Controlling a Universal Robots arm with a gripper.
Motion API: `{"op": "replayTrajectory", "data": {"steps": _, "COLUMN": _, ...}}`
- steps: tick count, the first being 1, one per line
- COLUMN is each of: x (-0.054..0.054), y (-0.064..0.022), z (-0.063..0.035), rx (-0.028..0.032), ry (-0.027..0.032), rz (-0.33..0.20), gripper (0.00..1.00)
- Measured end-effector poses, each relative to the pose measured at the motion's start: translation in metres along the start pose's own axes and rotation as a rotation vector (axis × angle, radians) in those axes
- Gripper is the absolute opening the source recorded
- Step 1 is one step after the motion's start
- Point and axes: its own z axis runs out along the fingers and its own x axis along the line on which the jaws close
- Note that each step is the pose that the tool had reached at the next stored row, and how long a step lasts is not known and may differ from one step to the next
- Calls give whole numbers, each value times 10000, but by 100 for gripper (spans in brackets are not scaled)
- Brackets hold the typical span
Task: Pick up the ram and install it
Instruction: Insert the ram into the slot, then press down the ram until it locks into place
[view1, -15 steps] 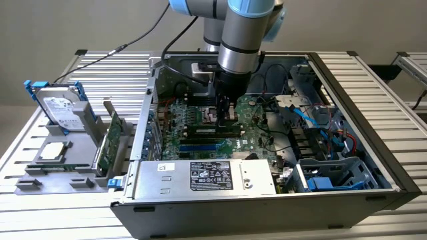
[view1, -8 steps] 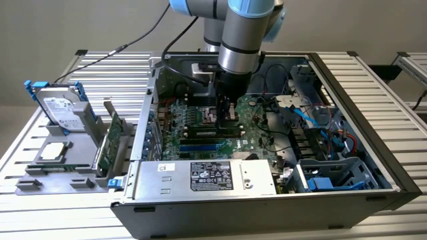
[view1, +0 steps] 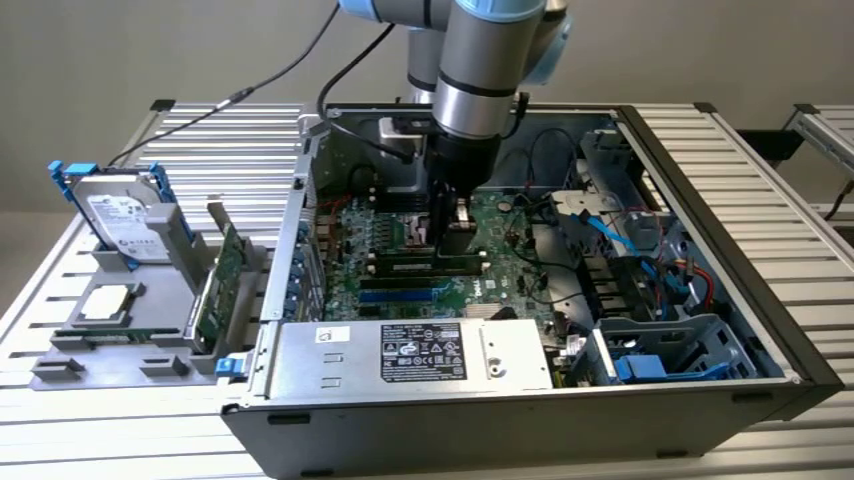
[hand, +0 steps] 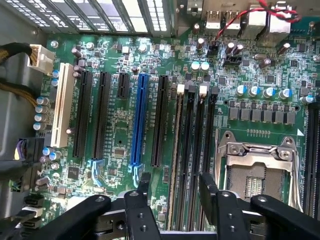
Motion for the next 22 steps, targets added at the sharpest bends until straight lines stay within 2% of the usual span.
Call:
{"op": "replayTrajectory", "data": {"steps": 3, "x": 0, "y": 32, "z": -83, "rx": -1, "ry": 9, "rz": 0, "gripper": 51}}
{"op": "replayTrajectory", "data": {"steps": 6, "x": 0, "y": 51, "z": -113, "rx": -1, "ry": 11, "rz": 7, "gripper": 51}}
{"op": "replayTrajectory", "data": {"steps": 7, "x": 0, "y": 51, "z": -115, "rx": -1, "ry": 10, "rz": 6, "gripper": 49}}
{"op": "replayTrajectory", "data": {"steps": 8, "x": 0, "y": 51, "z": -115, "rx": 0, "ry": 10, "rz": 6, "gripper": 42}}
{"op": "replayTrajectory", "data": {"steps": 9, "x": 0, "y": 52, "z": -115, "rx": 0, "ry": 10, "rz": 6, "gripper": 42}}
{"op": "replayTrajectory", "data": {"steps": 11, "x": 1, "y": 52, "z": -116, "rx": -1, "ry": 12, "rz": 7, "gripper": 31}}
{"op": "replayTrajectory", "data": {"steps": 12, "x": 1, "y": 52, "z": -116, "rx": -1, "ry": 12, "rz": 7, "gripper": 31}}
{"op": "replayTrajectory", "data": {"steps": 15, "x": 1, "y": 52, "z": -116, "rx": -2, "ry": 13, "rz": 7, "gripper": 13}}
{"op": "replayTrajectory", "data": {"steps": 22, "x": 1, "y": 52, "z": -116, "rx": -2, "ry": 13, "rz": 8, "gripper": 11}}
